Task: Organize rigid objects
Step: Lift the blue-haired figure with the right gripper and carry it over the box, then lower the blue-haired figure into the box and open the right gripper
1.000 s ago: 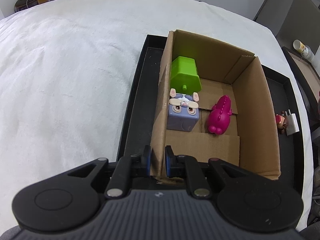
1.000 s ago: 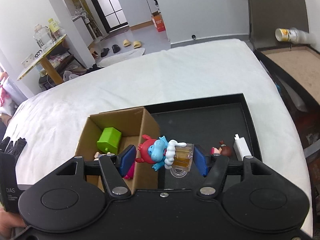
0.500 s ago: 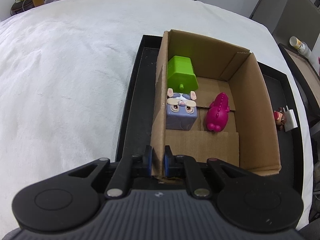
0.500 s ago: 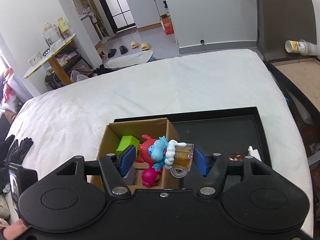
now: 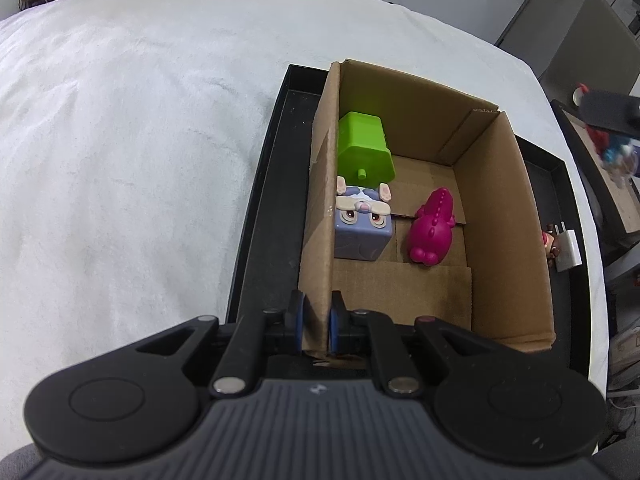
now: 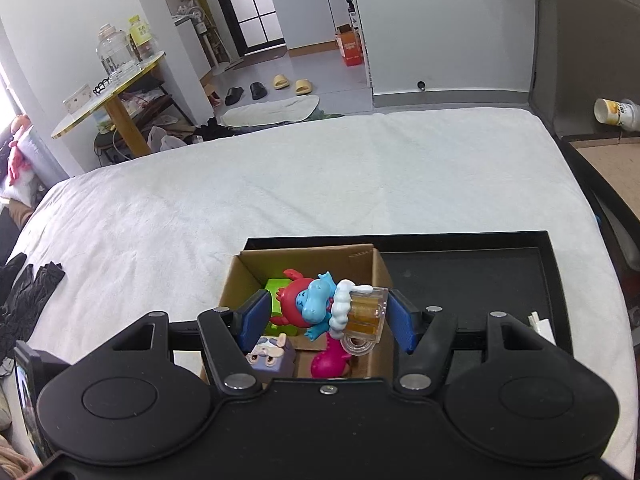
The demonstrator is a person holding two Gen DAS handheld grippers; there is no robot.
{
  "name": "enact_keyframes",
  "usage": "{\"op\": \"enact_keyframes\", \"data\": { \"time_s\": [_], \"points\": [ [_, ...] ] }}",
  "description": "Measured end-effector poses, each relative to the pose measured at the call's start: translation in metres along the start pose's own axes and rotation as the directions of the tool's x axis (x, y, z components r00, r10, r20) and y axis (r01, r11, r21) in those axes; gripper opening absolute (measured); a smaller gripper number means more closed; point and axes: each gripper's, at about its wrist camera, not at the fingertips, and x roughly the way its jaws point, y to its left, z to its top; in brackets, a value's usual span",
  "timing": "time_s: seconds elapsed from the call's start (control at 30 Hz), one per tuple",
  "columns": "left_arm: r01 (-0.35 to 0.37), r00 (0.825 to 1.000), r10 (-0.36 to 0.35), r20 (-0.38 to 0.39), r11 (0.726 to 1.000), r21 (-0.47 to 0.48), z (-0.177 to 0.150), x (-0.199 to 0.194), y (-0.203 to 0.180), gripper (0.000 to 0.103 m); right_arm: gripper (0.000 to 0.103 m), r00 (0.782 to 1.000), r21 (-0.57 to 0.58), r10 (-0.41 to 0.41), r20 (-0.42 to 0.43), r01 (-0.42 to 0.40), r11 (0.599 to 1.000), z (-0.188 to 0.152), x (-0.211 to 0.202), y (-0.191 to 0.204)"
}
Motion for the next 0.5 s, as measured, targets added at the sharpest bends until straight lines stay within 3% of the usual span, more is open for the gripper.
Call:
{"op": "enact_keyframes", "data": {
  "time_s": [0.5],
  "points": [
    [0.052,0.999,-0.052,-0.008,0.997,-0.060,0.002,0.000,0.010,0.013,0.061,0.997,-0.019,0.003,-0.076,-0.005,1.000,0.001,0.054,0.018]
  ]
}}
